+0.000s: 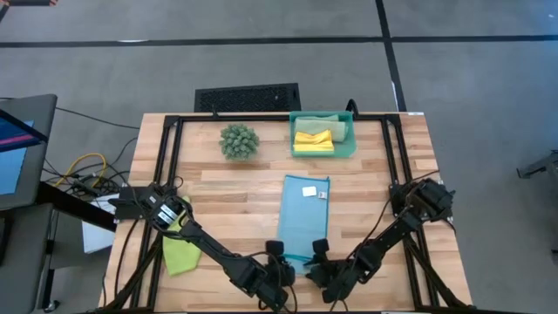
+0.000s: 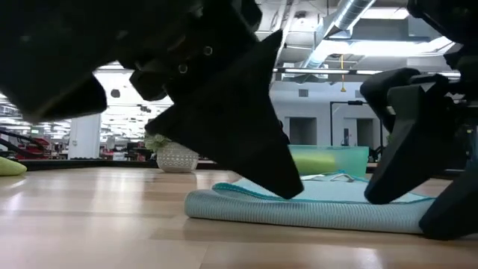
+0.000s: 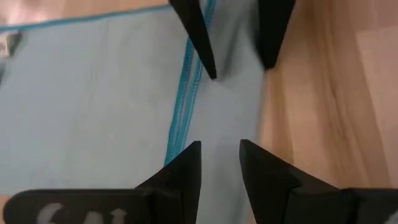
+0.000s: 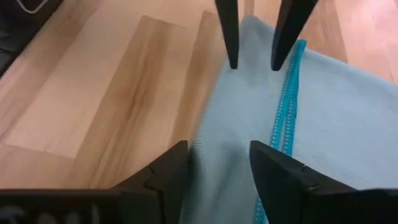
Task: Roll microfiber towels into tight, uniform cylinder then place into a basket
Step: Roll the blue microfiber cloth
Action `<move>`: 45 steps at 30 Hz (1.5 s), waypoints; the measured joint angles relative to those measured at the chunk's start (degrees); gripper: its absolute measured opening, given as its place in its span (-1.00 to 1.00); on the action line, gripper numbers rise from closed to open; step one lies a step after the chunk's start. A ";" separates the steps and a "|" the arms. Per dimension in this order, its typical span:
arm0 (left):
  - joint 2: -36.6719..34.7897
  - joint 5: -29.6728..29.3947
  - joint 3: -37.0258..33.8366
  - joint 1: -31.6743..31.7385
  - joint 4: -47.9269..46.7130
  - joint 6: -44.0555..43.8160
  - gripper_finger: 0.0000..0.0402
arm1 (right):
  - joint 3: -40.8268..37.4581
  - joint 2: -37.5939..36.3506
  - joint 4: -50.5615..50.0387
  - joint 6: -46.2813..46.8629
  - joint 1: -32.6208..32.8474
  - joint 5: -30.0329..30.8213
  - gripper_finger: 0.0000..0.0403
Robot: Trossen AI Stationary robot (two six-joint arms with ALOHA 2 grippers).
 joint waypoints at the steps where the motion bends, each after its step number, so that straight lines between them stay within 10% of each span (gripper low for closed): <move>1: 0.00 -0.01 0.00 0.01 0.72 0.56 -0.49 | 0.08 0.15 -0.22 -0.01 -0.12 -0.28 -0.10; 19: -0.06 3.52 -6.88 -0.54 17.32 22.95 -0.21 | -0.26 -2.54 -3.00 -1.15 0.43 -4.20 -0.90; 36: -0.37 1.21 -7.23 -0.57 9.45 11.73 -0.42 | -0.24 -3.11 -4.65 -1.36 0.76 -5.83 -0.74; 45: -0.37 3.16 -7.30 -0.50 8.71 10.20 -0.66 | -0.22 -4.08 -7.67 -1.30 2.12 -5.06 -0.34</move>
